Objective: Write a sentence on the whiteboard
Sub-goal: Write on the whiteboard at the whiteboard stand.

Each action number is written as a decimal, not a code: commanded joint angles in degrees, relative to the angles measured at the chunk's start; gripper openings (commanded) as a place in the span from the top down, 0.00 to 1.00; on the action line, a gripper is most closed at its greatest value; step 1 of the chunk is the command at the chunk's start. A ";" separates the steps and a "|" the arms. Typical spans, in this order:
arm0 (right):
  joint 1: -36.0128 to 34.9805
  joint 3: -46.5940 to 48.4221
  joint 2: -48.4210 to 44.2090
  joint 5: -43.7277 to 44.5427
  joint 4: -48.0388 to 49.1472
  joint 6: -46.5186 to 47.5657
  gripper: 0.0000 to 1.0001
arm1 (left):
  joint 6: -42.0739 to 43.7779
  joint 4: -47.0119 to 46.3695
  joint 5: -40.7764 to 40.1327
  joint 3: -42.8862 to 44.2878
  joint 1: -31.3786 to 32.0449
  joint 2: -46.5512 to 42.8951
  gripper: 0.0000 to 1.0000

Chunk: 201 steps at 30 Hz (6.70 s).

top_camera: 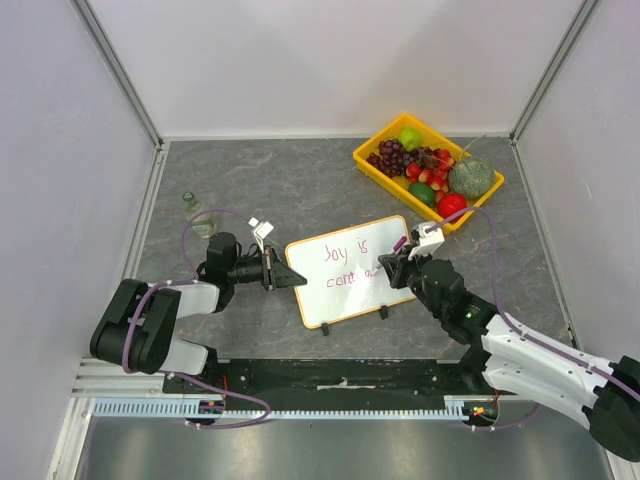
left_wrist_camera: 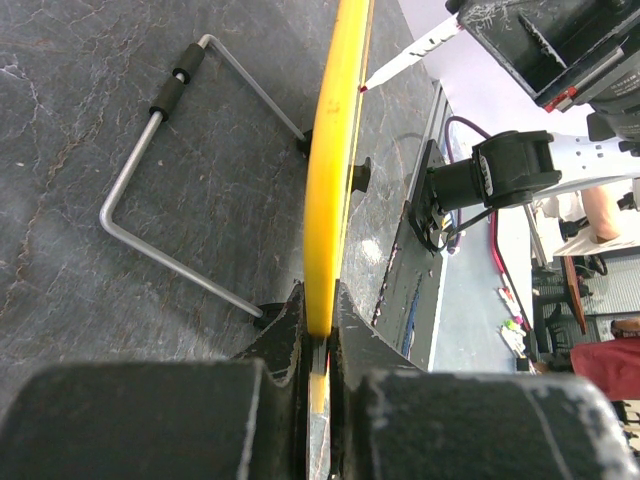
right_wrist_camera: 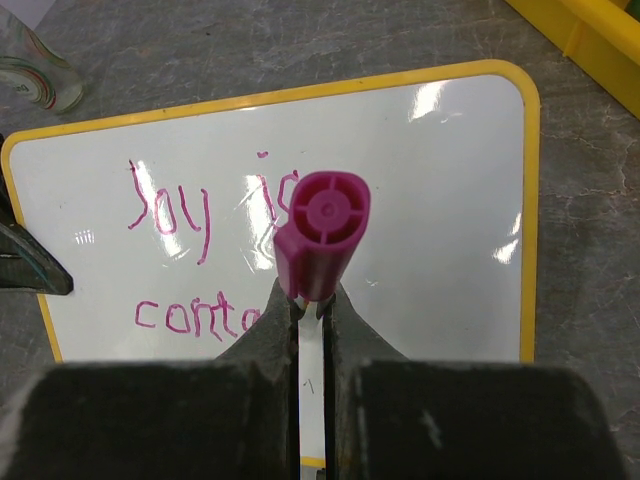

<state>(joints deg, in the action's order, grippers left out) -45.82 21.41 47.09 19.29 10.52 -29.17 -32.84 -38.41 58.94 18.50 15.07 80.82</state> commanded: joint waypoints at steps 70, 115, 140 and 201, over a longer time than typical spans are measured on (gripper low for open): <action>7.68 2.32 -0.16 -6.54 1.95 -2.12 1.00 | 0.93 1.15 -2.86 0.40 -0.04 0.57 0.98; 8.38 4.43 0.54 -7.07 3.09 -0.63 1.00 | 0.85 0.97 -2.60 0.57 0.05 1.10 0.98; 9.26 3.02 -2.70 -7.43 1.52 -1.59 1.00 | 0.85 0.97 -2.77 0.66 0.05 1.27 0.98; 10.76 0.74 -0.95 -4.44 -2.09 0.16 1.00 | 0.76 0.71 -2.60 0.66 -0.04 1.63 0.98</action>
<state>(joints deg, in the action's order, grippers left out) -35.38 20.18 45.12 11.03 9.39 -30.57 -32.97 -38.79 59.05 18.50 15.07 81.10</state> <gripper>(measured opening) 0.067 0.070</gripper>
